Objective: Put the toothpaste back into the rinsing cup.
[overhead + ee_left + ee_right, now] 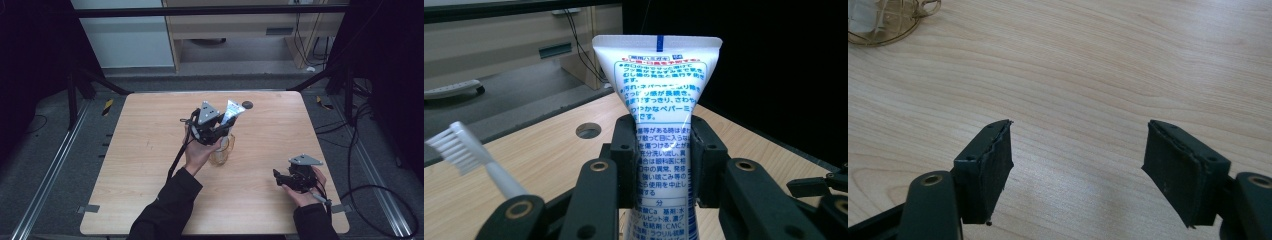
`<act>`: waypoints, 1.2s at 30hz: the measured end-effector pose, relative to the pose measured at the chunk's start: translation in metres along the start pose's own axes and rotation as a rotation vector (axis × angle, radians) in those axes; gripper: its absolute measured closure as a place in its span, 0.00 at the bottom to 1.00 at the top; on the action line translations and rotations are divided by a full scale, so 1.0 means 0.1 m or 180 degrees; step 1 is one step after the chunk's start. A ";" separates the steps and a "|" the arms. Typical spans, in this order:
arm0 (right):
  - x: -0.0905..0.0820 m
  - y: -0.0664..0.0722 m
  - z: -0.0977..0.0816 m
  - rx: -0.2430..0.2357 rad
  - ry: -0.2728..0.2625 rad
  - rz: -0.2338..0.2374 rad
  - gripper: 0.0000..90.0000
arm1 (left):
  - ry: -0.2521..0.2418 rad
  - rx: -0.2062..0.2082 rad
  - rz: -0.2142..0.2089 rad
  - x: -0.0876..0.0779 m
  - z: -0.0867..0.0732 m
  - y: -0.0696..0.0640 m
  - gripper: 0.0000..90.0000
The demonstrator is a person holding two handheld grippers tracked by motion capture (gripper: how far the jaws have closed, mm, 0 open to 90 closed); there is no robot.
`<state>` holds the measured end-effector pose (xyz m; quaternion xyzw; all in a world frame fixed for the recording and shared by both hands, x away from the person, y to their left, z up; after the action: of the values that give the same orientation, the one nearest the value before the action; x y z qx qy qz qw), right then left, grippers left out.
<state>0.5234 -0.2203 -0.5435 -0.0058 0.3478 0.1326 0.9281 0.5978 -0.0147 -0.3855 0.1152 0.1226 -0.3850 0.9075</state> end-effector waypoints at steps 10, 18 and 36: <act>0.00 0.00 -0.01 0.0015 0.0018 0.0012 0.31 | -0.0025 -0.0045 0.0041 0.18 -0.02 0.08 0.76; 0.01 0.00 -0.01 -0.0010 0.0026 0.0007 0.31 | 0.0022 -0.0053 0.0090 0.29 -0.10 0.12 0.76; 0.02 0.01 -0.02 -0.0021 0.0052 0.0005 0.31 | 0.0084 -0.0050 0.0096 0.37 -0.31 0.09 0.76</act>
<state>0.5232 -0.2190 -0.5466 -0.0096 0.3550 0.1344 0.9251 0.6251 -0.0234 -0.4254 0.1149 0.1358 -0.3688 0.9123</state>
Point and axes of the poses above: each handheld gripper's, and its own axes: x roughly forward along the jaws, z roughly out of its top, y roughly to its left, the point moved 10 cm from there along x, roughly forward along the jaws, and after that the axes turned 8 degrees about x, right-handed, at the moved point
